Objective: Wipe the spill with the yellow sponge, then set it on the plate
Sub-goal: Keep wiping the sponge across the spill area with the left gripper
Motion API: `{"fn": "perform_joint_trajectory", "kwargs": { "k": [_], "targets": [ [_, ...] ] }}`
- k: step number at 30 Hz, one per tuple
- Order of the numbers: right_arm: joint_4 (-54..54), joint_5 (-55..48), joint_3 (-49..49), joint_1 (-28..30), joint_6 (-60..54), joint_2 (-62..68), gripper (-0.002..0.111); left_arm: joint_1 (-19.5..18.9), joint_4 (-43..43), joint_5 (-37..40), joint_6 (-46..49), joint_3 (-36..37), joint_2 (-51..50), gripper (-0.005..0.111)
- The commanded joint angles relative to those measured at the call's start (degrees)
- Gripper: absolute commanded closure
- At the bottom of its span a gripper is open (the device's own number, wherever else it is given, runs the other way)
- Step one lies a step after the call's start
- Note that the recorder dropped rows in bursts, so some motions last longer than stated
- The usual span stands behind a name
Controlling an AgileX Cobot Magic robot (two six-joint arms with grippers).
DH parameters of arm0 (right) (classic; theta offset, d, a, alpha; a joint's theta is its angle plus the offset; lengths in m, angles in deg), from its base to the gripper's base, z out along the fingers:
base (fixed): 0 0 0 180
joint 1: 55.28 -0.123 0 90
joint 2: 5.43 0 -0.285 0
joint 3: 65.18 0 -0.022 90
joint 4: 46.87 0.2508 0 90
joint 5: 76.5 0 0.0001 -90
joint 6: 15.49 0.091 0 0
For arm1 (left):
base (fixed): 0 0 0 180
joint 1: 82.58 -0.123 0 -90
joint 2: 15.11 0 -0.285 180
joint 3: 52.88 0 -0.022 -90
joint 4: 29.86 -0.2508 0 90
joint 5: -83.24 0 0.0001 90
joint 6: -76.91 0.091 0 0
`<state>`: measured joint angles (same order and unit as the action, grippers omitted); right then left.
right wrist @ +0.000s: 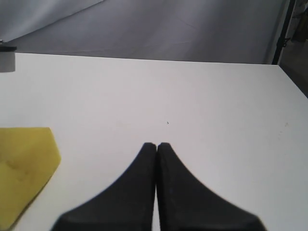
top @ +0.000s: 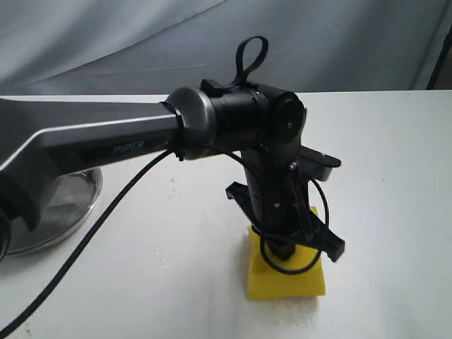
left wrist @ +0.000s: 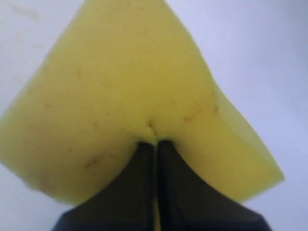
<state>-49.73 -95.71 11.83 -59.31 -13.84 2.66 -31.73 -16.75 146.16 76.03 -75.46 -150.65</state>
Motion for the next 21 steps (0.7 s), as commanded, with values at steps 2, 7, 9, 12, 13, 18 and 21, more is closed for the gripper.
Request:
{"fn": "perform_joint_trajectory", "kwargs": {
  "k": [2,7,9,12,13,18,21],
  "targets": [
    [0.28,0.13,0.20,0.02,0.27,-0.30,0.108,-6.47,-2.08,3.92,-1.13,-2.92,-4.07,0.107],
    [0.28,0.13,0.20,0.02,0.27,-0.30,0.108,-13.07,-4.54,7.04,-2.17,-2.92,-6.24,0.107],
    [0.28,0.13,0.20,0.02,0.27,-0.30,0.108,-15.42,-6.64,7.04,-2.44,-2.92,-6.32,0.107],
    [0.28,0.13,0.20,0.02,0.27,-0.30,0.108,-17.90,-10.02,7.04,-4.17,-2.15,-5.76,0.107],
    [0.28,0.13,0.20,0.02,0.27,-0.30,0.108,-18.45,-11.15,7.04,-4.17,-1.88,-5.76,0.107],
    [0.28,0.13,0.20,0.02,0.27,-0.30,0.108,-21.00,-13.54,7.04,-5.33,-1.53,-5.50,0.107],
    [0.28,0.13,0.20,0.02,0.27,-0.30,0.108,-21.31,-11.70,7.04,-6.79,-1.53,-5.50,0.107]
  ]
}}
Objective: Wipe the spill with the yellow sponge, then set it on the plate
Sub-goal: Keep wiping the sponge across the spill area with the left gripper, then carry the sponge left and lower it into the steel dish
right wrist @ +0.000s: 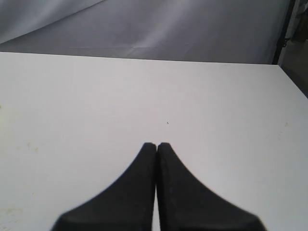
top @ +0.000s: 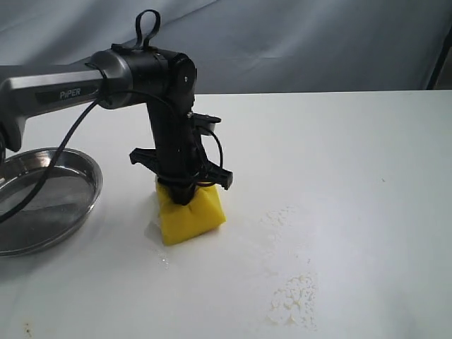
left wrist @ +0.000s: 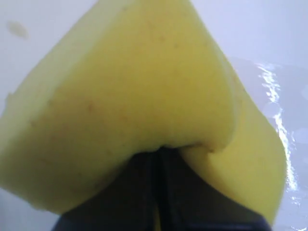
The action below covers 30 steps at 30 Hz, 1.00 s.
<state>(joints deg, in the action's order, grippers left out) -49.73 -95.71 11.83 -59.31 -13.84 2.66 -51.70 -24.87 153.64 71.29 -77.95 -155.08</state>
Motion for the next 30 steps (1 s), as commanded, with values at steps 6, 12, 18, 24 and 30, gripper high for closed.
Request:
{"fn": "perform_joint_trajectory", "kwargs": {
  "k": [6,12,18,24,30],
  "targets": [
    [0.28,0.13,0.20,0.02,0.27,-0.30,0.108,5.06,1.71,-0.43,0.21,0.96,-1.07,0.107],
    [0.28,0.13,0.20,0.02,0.27,-0.30,0.108,15.77,3.30,-3.80,0.32,0.16,-1.07,0.107],
    [0.28,0.13,0.20,0.02,0.27,-0.30,0.108,24.11,7.80,-4.07,4.70,-2.97,-1.20,0.107],
    [0.28,0.13,0.20,0.02,0.27,-0.30,0.108,27.55,8.10,-1.24,6.37,-3.27,-1.20,0.107],
    [0.28,0.13,0.20,0.02,0.27,-0.30,0.108,26.80,-1.24,-0.43,5.62,-3.27,-1.20,0.107]
  ]
}}
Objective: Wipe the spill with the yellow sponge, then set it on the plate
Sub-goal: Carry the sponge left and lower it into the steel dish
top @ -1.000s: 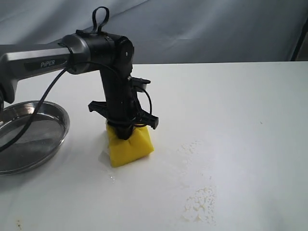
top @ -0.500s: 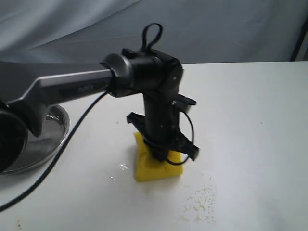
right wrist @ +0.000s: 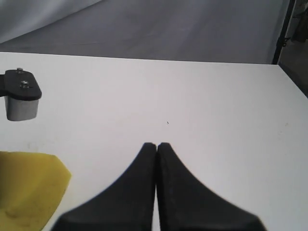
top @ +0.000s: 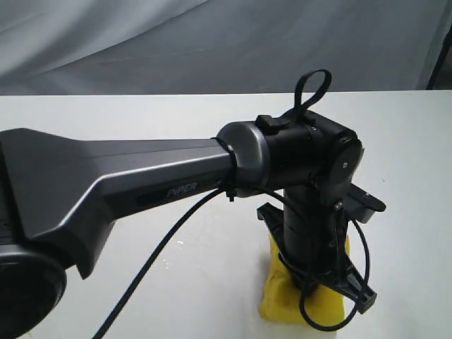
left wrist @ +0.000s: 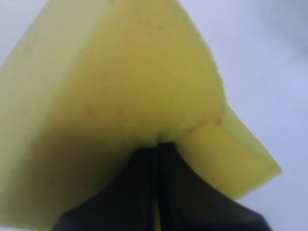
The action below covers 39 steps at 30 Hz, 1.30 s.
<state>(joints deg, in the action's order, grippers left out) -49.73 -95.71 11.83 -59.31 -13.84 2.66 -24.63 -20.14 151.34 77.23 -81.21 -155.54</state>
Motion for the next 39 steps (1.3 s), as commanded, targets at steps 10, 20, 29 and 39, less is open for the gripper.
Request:
{"fn": "perform_joint_trajectory", "kwargs": {
  "k": [10,20,29,39],
  "targets": [
    [0.28,0.13,0.20,0.02,0.27,-0.30,0.108,-17.60,-8.58,1.87,-5.06,-0.01,-0.75,0.107],
    [0.28,0.13,0.20,0.02,0.27,-0.30,0.108,-28.39,-7.52,1.87,-10.49,-0.01,-0.75,0.107],
    [0.28,0.13,0.20,0.02,0.27,-0.30,0.108,-11.60,-4.33,1.87,-2.20,-0.01,-0.75,0.107],
    [0.28,0.13,0.20,0.02,0.27,-0.30,0.108,-7.90,2.25,1.87,5.85,-0.12,0.07,0.107]
  ]
}}
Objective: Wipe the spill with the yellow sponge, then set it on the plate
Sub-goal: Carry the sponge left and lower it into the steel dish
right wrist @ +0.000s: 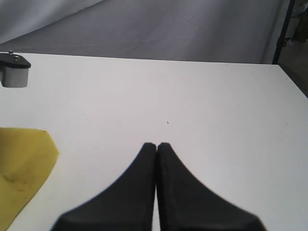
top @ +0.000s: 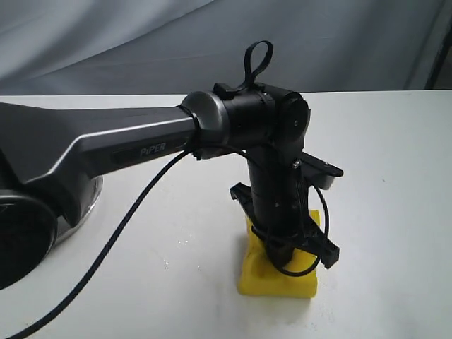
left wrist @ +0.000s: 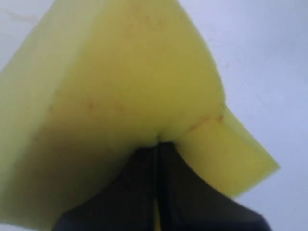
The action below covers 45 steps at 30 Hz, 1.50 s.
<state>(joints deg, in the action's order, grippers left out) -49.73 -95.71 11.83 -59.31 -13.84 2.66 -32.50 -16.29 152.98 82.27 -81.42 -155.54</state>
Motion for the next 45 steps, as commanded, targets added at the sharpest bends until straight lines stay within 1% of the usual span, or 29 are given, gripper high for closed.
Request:
{"fn": "perform_joint_trajectory", "kwargs": {
  "k": [1,4,8,11,15,20,23,28,31,33,35,38,42,45],
  "targets": [
    [0.28,0.13,0.20,0.02,0.27,-0.30,0.108,-0.51,-4.18,0.22,0.50,0.09,0.73,0.107],
    [0.28,0.13,0.20,0.02,0.27,-0.30,0.108,-2.36,-8.74,0.22,-3.63,0.09,3.39,0.107],
    [0.28,0.13,0.20,0.02,0.27,-0.30,0.108,-6.34,-7.10,0.22,-4.08,0.09,8.49,0.107],
    [0.28,0.13,0.20,0.02,0.27,-0.30,0.108,-9.92,-6.62,0.22,-4.87,0.09,12.31,0.107],
    [0.28,0.13,0.20,0.02,0.27,-0.30,0.108,-15.67,-6.97,0.22,-5.36,0.19,16.61,0.107],
    [0.28,0.13,0.20,0.02,0.27,-0.30,0.108,-22.94,-8.22,0.22,-5.36,0.92,19.18,0.107],
    [0.28,0.13,0.20,0.02,0.27,-0.30,0.108,-27.61,-10.67,0.22,-6.71,4.22,20.51,0.107],
    [0.28,0.13,0.20,0.02,0.27,-0.30,0.108,-35.65,-13.94,0.22,-6.82,14.21,23.63,0.107],
    [0.28,0.13,0.20,0.02,0.27,-0.30,0.108,-39.93,-14.39,0.22,-6.82,18.91,25.41,0.107],
    [0.28,0.13,0.20,0.02,0.27,-0.30,0.108,-42.09,-14.39,0.22,-6.82,21.42,25.86,0.107],
    [0.28,0.13,0.20,0.02,0.27,-0.30,0.108,-43.43,-15.04,0.22,-6.44,23.89,26.01,0.107],
    [0.28,0.13,0.20,0.02,0.27,-0.30,0.108,-43.80,-17.84,0.22,-6.53,27.58,26.01,0.107],
    [0.28,0.13,0.20,0.02,0.38,-0.30,0.108,-43.80,-18.04,-6.57,-6.78,30.99,26.01,0.107],
    [0.28,0.13,0.20,0.02,0.28,-0.30,0.108,-43.80,-18.89,-8.58,-6.77,31.62,25.90,0.107]
  ]
}}
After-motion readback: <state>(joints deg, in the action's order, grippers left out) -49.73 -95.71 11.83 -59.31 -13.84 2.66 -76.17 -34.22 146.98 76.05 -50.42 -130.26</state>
